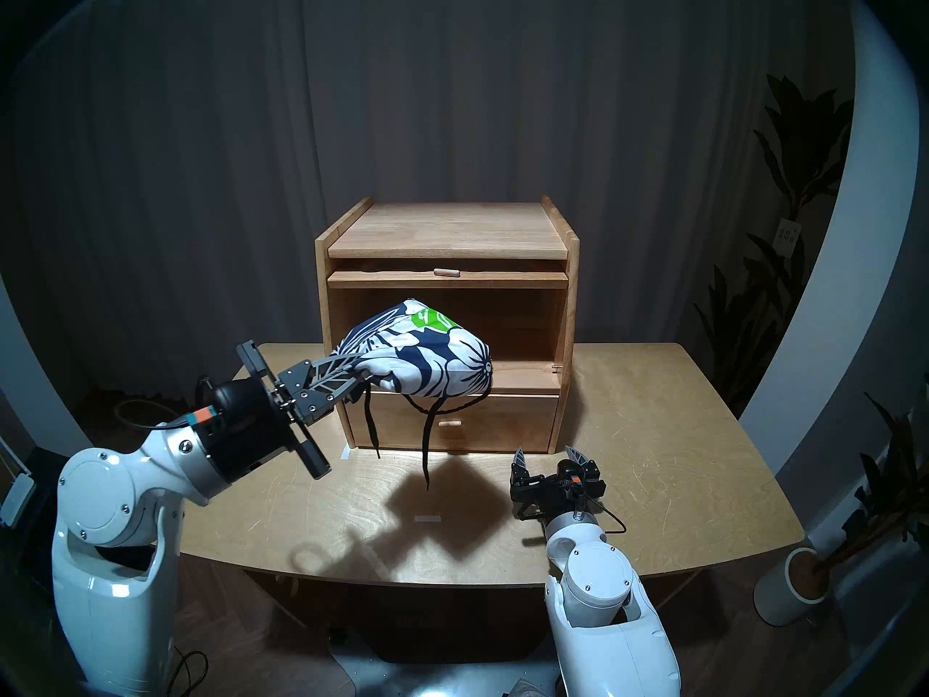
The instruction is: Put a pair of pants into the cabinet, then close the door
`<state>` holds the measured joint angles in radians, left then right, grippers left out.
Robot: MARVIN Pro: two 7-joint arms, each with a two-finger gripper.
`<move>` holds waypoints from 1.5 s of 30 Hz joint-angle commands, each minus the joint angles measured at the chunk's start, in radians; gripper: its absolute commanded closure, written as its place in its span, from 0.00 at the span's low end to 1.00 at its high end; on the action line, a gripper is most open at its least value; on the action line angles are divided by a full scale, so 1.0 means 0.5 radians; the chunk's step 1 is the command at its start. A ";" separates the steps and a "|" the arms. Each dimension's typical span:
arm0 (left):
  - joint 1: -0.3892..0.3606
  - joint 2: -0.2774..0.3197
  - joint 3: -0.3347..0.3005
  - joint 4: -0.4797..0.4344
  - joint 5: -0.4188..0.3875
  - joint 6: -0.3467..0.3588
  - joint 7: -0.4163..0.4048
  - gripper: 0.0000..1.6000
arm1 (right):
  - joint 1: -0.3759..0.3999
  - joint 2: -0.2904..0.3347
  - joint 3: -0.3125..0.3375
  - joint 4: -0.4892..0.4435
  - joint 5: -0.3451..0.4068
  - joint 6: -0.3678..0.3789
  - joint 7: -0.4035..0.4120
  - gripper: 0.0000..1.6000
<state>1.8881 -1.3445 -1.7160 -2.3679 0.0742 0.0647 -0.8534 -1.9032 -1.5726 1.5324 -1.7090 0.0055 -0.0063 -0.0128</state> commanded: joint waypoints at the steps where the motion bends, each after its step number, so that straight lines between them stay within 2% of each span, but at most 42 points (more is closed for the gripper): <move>1: -0.226 0.049 0.175 0.072 0.117 0.093 0.118 1.00 | 0.004 -0.001 -0.001 -0.053 0.000 -0.012 0.001 0.00; 6: -0.315 0.037 0.248 0.176 0.215 0.141 0.187 1.00 | 0.005 -0.001 -0.001 -0.052 0.000 -0.012 0.001 0.00; 7: -0.383 0.035 0.263 0.223 0.229 0.166 0.182 1.00 | 0.005 -0.001 -0.001 -0.052 0.000 -0.012 0.001 0.00; 8: -0.345 0.030 0.260 0.215 0.251 0.153 0.216 1.00 | 0.005 -0.001 -0.001 -0.052 0.000 -0.012 0.001 0.00; 12: -0.455 0.026 0.290 0.318 0.307 0.192 0.240 1.00 | 0.005 -0.001 -0.001 -0.051 0.000 -0.012 0.001 0.00; 13: -0.444 0.017 0.288 0.330 0.308 0.194 0.253 1.00 | 0.006 -0.001 -0.001 -0.051 0.000 -0.012 0.001 0.00; 20: -0.609 0.005 0.344 0.514 0.366 0.249 0.253 1.00 | 0.005 -0.001 -0.001 -0.052 0.000 -0.012 0.001 0.00; 21: -0.589 -0.009 0.337 0.508 0.375 0.248 0.273 1.00 | 0.005 -0.001 -0.001 -0.052 0.000 -0.012 0.001 0.00; 26: -0.729 -0.038 0.358 0.599 0.402 0.301 0.282 1.00 | 0.007 -0.001 -0.001 -0.049 0.000 -0.012 0.001 0.00; 27: -0.701 -0.053 0.355 0.580 0.413 0.293 0.304 1.00 | 0.007 -0.001 -0.001 -0.048 0.000 -0.012 0.001 0.00; 32: -0.822 -0.084 0.411 0.651 0.469 0.324 0.323 1.00 | 0.008 -0.001 -0.001 -0.047 0.000 -0.012 0.001 0.00; 33: -0.803 -0.092 0.420 0.643 0.489 0.317 0.338 1.00 | 0.008 -0.001 -0.001 -0.046 0.000 -0.012 0.001 0.00; 38: -0.917 -0.135 0.504 0.748 0.576 0.330 0.363 1.00 | 0.008 -0.001 -0.001 -0.046 0.000 -0.012 0.001 0.00; 41: -0.989 -0.146 0.555 0.831 0.665 0.331 0.389 1.00 | 0.008 -0.001 -0.001 -0.046 0.000 -0.012 0.001 0.00; 44: -0.996 -0.172 0.567 0.881 0.771 0.334 0.447 1.00 | 0.009 -0.001 -0.001 -0.045 0.000 -0.012 0.001 0.00; 45: -1.050 -0.179 0.575 0.931 0.806 0.357 0.461 1.00 | 0.009 -0.001 -0.001 -0.045 0.000 -0.012 0.001 0.00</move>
<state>1.4723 -1.3964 -1.4492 -1.9486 0.3942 0.2375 -0.6699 -1.9032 -1.5726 1.5324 -1.7087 0.0055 -0.0062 -0.0129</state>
